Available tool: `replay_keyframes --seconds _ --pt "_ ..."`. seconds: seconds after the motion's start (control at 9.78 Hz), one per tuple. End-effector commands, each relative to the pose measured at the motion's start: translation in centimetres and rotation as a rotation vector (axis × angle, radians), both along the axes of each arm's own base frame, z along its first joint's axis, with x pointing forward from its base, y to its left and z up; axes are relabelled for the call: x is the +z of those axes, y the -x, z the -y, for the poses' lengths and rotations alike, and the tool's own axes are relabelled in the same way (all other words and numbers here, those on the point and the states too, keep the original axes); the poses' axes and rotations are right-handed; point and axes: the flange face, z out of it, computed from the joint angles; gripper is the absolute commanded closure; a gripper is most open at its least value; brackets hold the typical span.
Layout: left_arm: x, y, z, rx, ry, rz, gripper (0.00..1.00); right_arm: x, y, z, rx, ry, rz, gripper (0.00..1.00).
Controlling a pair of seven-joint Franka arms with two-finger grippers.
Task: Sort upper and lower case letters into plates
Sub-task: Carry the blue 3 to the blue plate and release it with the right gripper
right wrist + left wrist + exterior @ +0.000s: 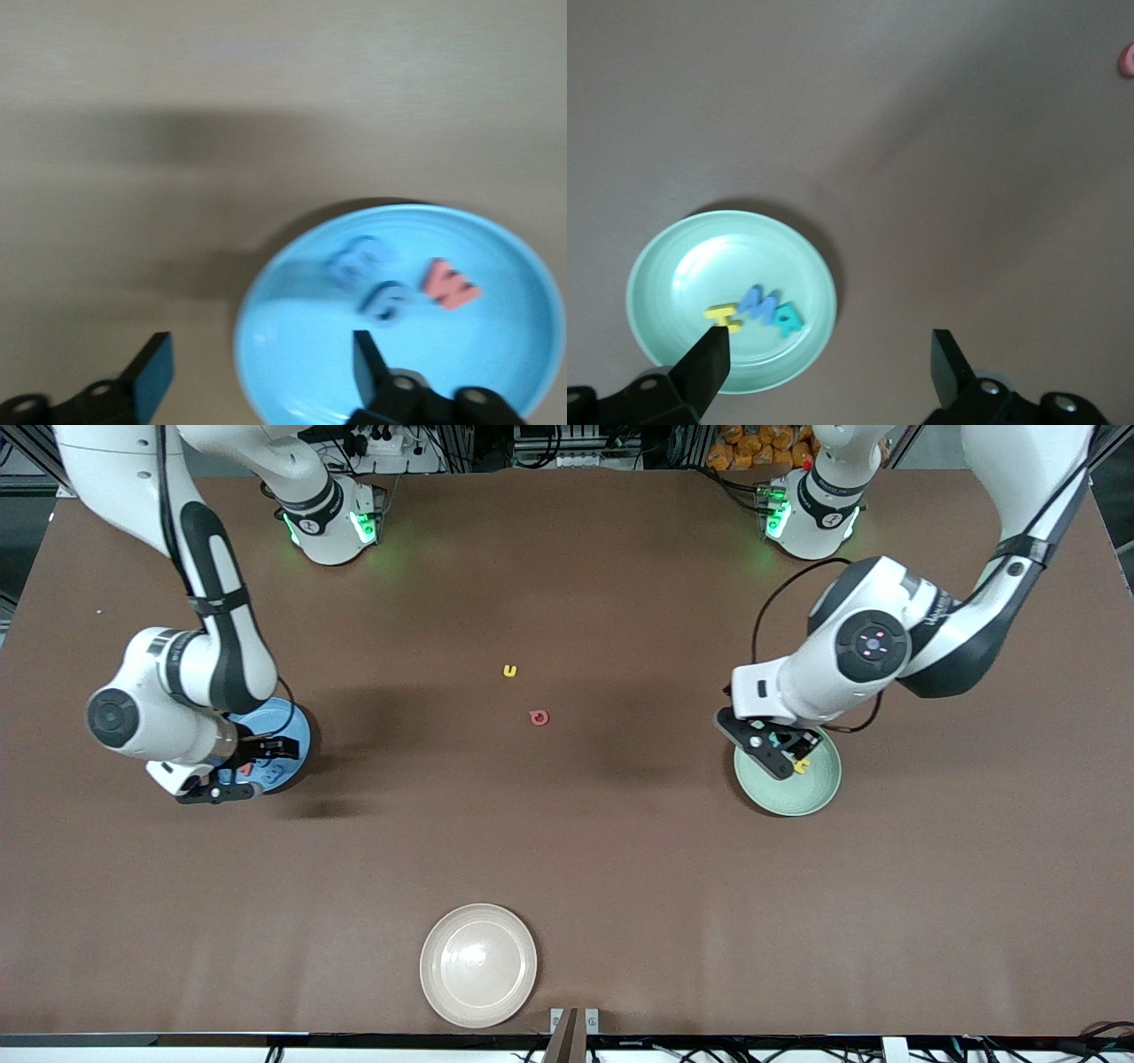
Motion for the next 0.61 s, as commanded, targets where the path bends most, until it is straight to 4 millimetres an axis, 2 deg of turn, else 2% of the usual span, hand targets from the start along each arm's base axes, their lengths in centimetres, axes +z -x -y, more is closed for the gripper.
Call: replay_keyframes --seconds 0.0,0.31,0.51 --pt "0.0 0.2 1.7 0.073 0.015 -0.019 0.00 1.3 2.1 -8.2 -0.075 0.015 0.014 0.00" --pt "-0.7 0.8 3.8 0.112 0.023 -0.017 0.00 0.8 5.4 -19.9 -0.094 0.057 0.031 0.00" --pt "-0.6 0.7 4.0 0.113 0.025 -0.012 0.00 0.4 8.7 -25.8 -0.107 0.081 0.029 0.00"
